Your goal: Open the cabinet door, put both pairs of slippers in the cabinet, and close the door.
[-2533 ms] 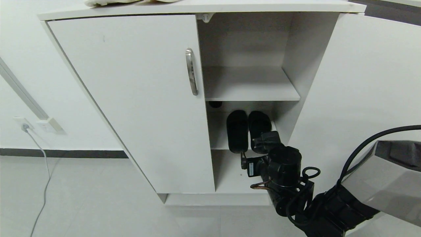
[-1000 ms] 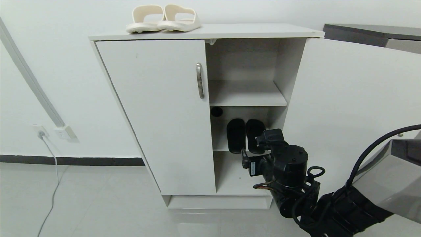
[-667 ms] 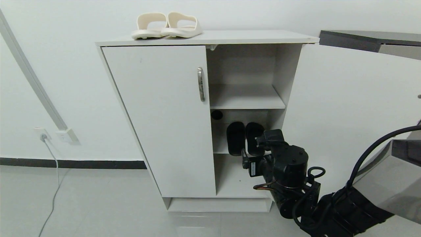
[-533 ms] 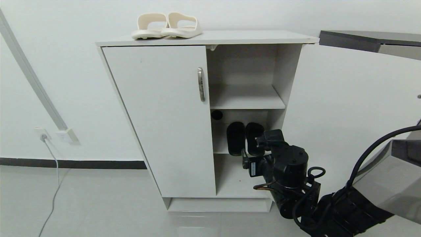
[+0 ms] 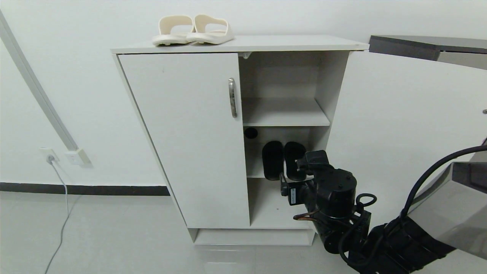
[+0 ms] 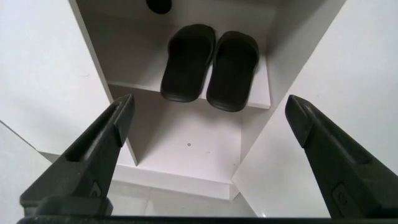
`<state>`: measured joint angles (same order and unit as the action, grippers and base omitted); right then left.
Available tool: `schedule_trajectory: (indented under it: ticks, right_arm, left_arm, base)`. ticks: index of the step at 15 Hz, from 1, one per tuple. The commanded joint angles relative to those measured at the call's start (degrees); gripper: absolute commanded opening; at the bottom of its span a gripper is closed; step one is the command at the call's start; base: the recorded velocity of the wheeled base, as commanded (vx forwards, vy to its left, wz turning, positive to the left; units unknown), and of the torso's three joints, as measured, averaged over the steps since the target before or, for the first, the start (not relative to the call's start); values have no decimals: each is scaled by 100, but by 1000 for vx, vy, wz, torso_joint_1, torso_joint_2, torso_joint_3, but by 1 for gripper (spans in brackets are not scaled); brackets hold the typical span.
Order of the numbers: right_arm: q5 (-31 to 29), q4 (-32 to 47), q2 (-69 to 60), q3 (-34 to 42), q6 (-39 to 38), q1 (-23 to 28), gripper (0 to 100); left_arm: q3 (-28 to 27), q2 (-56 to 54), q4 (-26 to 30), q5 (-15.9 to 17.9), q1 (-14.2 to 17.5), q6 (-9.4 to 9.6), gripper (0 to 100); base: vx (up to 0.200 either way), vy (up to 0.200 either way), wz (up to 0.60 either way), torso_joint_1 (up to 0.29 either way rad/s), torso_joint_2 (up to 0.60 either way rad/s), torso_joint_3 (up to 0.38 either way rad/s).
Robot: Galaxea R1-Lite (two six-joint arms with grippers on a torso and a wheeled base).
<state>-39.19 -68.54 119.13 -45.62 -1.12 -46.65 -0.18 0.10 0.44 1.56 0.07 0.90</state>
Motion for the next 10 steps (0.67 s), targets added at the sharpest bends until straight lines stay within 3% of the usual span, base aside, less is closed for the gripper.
schedule_trajectory:
  ticks: [1,10]
  right_arm:
    - [-1,-2,23,0,7,-2,100]
    - [-9,-2,23,9,7,-2,100]
  left_arm:
    - [1,8,0,2,1,6,0]
    - [1,8,0,2,1,6,0]
  base:
    - [0,200,0,7,-7,2]
    - [0,200,0,2,4,4]
